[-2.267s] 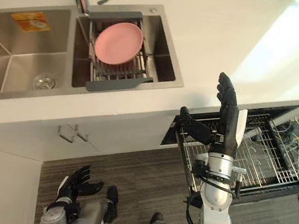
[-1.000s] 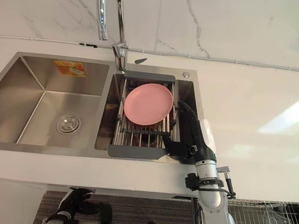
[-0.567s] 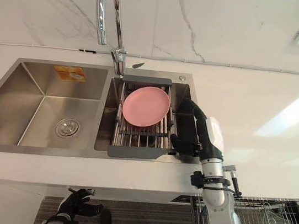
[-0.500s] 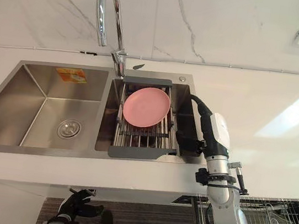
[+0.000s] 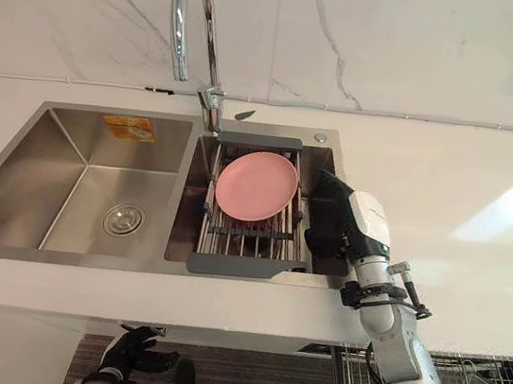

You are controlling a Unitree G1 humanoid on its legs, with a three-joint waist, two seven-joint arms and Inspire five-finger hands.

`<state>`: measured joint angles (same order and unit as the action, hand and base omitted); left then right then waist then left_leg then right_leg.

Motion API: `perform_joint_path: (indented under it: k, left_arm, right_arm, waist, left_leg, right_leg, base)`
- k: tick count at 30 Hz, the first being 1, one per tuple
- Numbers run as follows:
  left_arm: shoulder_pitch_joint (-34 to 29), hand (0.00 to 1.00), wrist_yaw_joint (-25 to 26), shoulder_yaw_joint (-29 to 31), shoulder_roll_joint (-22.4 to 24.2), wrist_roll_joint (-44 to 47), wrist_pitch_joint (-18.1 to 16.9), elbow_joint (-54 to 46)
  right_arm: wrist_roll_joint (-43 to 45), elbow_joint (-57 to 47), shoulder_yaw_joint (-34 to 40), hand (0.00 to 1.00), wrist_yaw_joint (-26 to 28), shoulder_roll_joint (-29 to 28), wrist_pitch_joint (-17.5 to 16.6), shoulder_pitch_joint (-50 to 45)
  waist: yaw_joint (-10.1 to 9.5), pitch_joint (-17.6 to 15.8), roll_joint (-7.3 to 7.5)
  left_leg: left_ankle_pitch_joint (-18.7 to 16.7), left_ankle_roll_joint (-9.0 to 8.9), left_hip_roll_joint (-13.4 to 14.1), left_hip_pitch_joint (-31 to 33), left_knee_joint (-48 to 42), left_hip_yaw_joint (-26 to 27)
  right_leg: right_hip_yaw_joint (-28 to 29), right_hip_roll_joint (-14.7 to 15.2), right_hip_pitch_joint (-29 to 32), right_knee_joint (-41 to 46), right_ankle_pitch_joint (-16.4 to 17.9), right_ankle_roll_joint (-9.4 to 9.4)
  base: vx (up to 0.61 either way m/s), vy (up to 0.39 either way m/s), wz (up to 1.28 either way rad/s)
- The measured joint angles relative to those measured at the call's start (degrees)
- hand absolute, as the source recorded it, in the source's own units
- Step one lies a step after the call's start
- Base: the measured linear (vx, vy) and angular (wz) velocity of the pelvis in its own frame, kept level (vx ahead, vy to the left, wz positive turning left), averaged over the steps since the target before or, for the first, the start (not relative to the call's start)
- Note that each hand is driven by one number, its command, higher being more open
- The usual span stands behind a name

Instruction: Walk over to the sink, pick up the cup, carry it to the dishwasher, place the cup inside the dishwasher, then close the dishwasher door

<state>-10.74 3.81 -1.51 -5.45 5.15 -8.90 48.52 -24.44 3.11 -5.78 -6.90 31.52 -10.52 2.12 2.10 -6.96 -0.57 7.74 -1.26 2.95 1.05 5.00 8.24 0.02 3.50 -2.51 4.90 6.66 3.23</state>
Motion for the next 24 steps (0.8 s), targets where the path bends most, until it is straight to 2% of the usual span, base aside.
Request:
perform_joint_path:
  k: [15, 24]
  left_arm:
    - [-0.66, 0.90, -0.07, 1.16, 0.53, 0.41, -0.03, -1.05]
    - [-0.89, 0.90, -0.11, 2.93, 1.21, 0.40, -0.04, -1.10]
  right_arm:
    - [0.02, 0.32, 0.10, 0.90, -0.05, -0.01, 0.28, 1.02]
    - [0.31, -9.30, 4.60, 0.90, -0.75, -0.11, -0.31, 1.46]
  waist:
    - [-0.49, -0.03, 0.02]
    - [-0.48, -0.11, 0.15]
  left_leg:
    - [-0.08, -0.13, 0.04, 0.26, 0.00, -0.49]
    - [-0.05, -0.21, 0.57, -0.09, 0.07, -0.47]
  right_leg:
    - [-0.62, -0.33, 0.08, 0.06, 0.14, -0.21]
    - [-0.60, -0.54, -0.15, 0.08, 0.19, -0.32]
  base:
    - [0.00, -0.001, 0.00]
    - [0.00, 0.000, 0.00]
